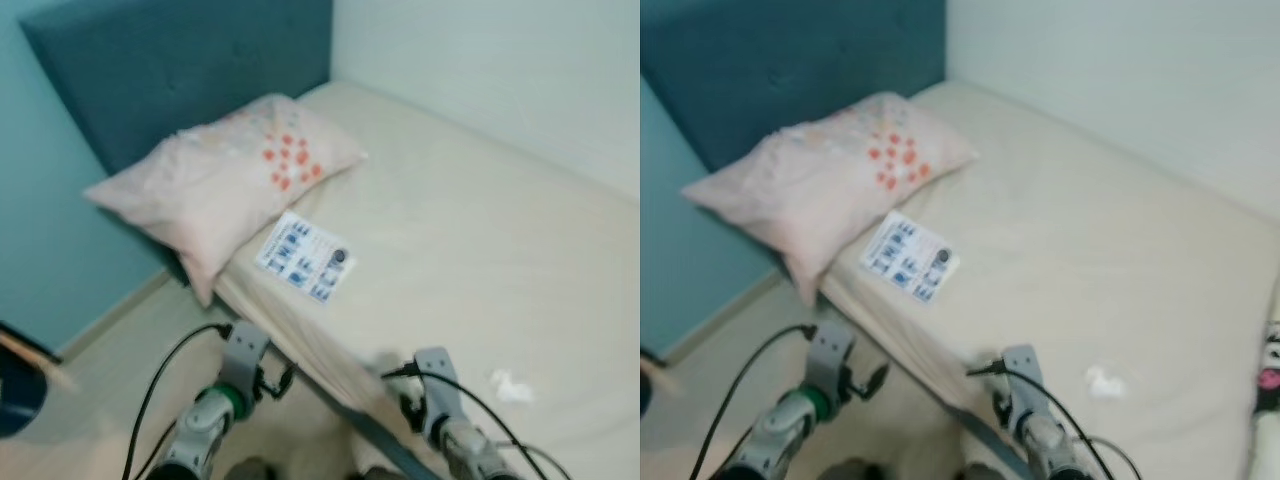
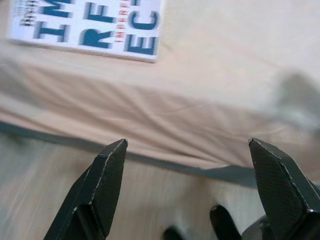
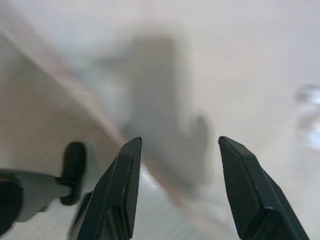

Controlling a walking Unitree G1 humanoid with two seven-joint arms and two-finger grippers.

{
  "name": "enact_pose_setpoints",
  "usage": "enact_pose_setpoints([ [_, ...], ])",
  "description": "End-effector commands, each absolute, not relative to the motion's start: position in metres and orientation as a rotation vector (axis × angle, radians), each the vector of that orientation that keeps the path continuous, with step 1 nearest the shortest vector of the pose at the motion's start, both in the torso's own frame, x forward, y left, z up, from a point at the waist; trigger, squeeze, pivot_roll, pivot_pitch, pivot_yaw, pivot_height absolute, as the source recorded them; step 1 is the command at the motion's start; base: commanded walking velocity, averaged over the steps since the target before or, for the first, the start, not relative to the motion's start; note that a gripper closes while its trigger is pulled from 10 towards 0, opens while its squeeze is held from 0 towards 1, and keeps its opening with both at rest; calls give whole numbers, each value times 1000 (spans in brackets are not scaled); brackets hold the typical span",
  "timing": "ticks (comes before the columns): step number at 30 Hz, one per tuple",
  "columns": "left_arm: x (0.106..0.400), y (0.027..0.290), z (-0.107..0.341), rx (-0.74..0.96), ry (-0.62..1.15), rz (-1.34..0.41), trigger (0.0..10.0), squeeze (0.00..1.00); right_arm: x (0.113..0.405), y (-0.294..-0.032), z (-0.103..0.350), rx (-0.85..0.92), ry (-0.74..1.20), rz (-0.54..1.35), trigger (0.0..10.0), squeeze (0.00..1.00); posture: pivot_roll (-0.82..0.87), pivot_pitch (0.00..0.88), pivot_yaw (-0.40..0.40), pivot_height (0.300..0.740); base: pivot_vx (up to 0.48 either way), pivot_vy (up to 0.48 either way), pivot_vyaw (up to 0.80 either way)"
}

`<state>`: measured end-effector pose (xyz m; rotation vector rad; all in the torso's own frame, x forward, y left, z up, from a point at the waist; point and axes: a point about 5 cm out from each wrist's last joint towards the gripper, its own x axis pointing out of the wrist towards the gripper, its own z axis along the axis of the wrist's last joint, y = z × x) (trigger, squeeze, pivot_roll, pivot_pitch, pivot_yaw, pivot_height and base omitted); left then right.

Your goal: Clean up the room

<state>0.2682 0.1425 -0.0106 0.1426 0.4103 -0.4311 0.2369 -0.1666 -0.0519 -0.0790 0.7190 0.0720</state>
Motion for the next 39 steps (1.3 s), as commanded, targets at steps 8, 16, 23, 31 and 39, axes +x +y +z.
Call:
enact_pose_setpoints([
  [8, 260, 146, -20, 168, 472, -434, 10000, 0, 229, -162, -58, -60, 747, 75, 10000, 0, 101, 71, 14, 740, 0, 480, 0],
  [16, 263, 148, -19, 200, 464, -419, 10000, 0, 228, -162, -58, -50, 746, 63, 10000, 0, 101, 59, 29, 740, 0, 300, 0],
  [23, 262, 145, -18, 228, 444, -432, 10000, 0, 226, -163, -59, -41, 747, 51, 10000, 0, 97, 55, 34, 740, 0, 0, 0],
  [31, 270, 147, -12, 133, 411, -302, 10000, 0, 241, -180, -44, -155, 623, -82, 10000, 0, 84, 60, 30, 740, 0, 0, 0],
  [39, 271, 153, -8, 44, 383, -258, 10000, 0, 265, -196, -16, -181, 436, -178, 10000, 0, 63, 85, 27, 740, 0, 0, 0],
])
